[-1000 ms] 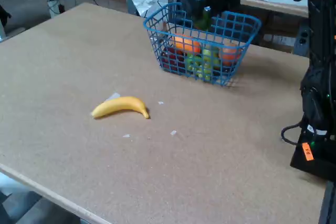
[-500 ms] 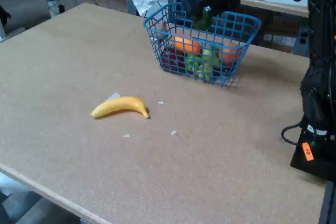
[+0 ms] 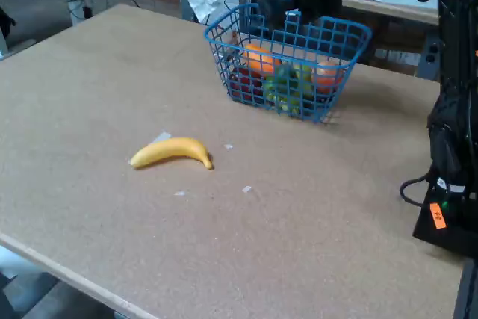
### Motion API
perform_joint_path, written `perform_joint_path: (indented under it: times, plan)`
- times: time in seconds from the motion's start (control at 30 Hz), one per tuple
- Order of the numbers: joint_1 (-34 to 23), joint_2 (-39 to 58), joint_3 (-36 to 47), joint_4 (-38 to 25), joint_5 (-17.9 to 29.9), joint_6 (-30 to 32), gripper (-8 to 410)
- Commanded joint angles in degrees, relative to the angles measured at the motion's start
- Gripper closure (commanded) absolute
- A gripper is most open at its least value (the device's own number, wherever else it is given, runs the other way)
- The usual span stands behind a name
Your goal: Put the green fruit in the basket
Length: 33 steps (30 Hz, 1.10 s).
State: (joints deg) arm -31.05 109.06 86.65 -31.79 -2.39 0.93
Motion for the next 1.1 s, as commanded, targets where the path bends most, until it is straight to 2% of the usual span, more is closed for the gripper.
perform_joint_path:
  times: [0.0, 0.53, 1.07]
  plan:
    - [0.0, -0.8, 0.0, 0.1, -0.1, -0.2, 13]
    - [0.0, -11.9, 0.0, 0.4, 0.0, -0.1, 13]
    - [0.0, -12.5, 0.0, 0.1, -0.1, 2.3, 13]
